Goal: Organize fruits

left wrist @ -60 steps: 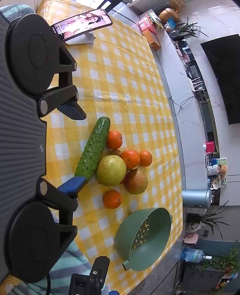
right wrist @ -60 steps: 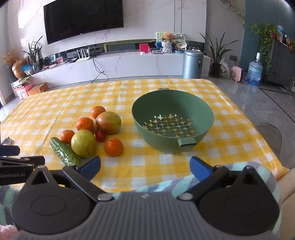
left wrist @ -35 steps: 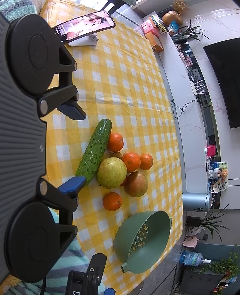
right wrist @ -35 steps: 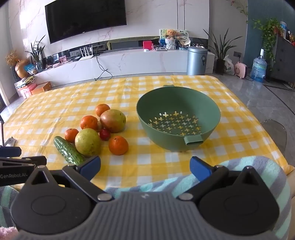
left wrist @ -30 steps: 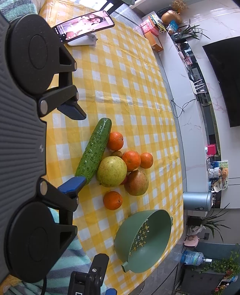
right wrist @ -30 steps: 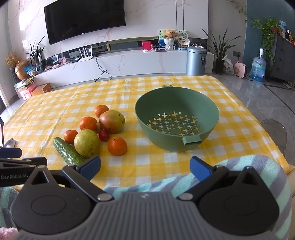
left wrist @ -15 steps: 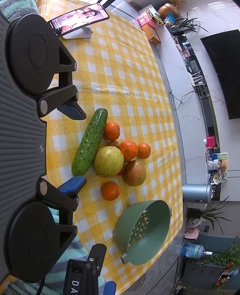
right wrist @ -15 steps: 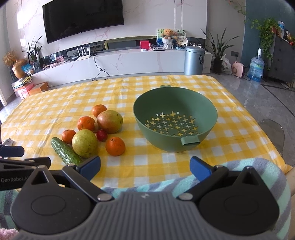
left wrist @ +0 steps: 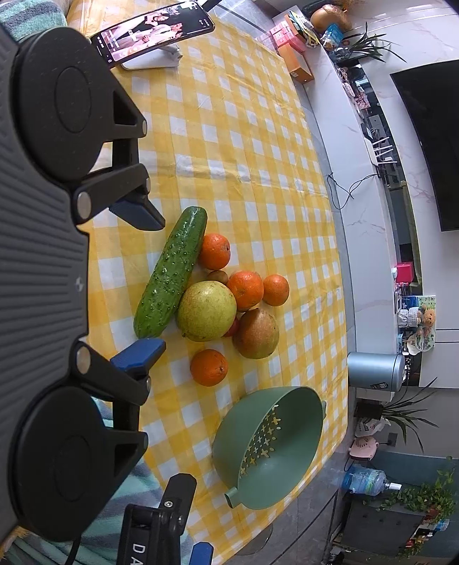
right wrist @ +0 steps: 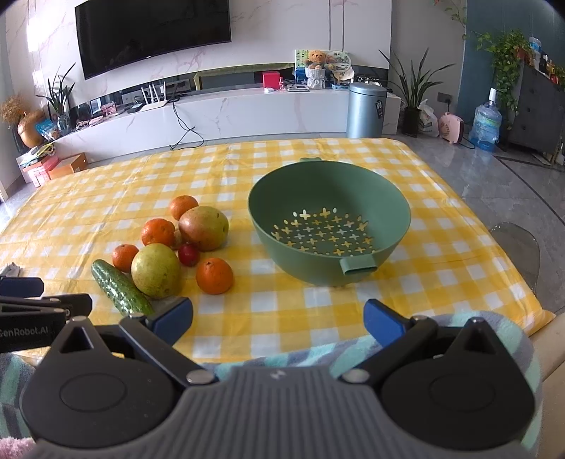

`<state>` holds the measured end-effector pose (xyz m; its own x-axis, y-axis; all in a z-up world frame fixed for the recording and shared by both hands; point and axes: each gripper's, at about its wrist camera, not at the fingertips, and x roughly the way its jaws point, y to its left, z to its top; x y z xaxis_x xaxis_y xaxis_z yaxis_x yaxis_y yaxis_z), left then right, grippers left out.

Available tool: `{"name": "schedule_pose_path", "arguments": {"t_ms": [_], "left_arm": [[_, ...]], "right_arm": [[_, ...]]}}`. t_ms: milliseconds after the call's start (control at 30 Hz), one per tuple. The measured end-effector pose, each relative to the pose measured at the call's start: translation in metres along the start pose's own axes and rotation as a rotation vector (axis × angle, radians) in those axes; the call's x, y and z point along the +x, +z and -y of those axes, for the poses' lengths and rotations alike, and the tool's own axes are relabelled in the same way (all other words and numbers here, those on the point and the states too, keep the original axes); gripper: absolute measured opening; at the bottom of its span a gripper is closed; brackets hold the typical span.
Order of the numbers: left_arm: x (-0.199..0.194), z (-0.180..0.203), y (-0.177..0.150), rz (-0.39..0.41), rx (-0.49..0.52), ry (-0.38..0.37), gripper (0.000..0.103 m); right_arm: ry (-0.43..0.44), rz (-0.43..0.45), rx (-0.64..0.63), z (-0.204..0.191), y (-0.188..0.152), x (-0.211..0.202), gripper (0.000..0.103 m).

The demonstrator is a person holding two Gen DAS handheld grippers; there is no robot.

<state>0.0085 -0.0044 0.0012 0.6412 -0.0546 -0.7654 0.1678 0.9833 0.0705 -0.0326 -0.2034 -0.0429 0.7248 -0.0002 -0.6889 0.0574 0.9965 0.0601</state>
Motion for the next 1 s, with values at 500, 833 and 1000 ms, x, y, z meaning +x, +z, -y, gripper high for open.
{"name": "schedule_pose_path", "arguments": {"t_ms": [500, 833, 1000], "left_arm": [[0.0033, -0.0023, -0.0017, -0.005, -0.006, 0.003, 0.082], [0.0032, -0.0025, -0.0017, -0.006, -0.007, 0.002, 0.082], [0.0032, -0.0025, -0.0017, -0.006, -0.007, 0.003, 0.082]], "right_arm": [[0.013, -0.019, -0.003, -0.0017, -0.0002, 0.0058, 0.099], [0.013, -0.018, 0.004, -0.0009, -0.0004, 0.0069, 0.099], [0.015, -0.016, 0.001, -0.0009, -0.0012, 0.0064, 0.099]]}}
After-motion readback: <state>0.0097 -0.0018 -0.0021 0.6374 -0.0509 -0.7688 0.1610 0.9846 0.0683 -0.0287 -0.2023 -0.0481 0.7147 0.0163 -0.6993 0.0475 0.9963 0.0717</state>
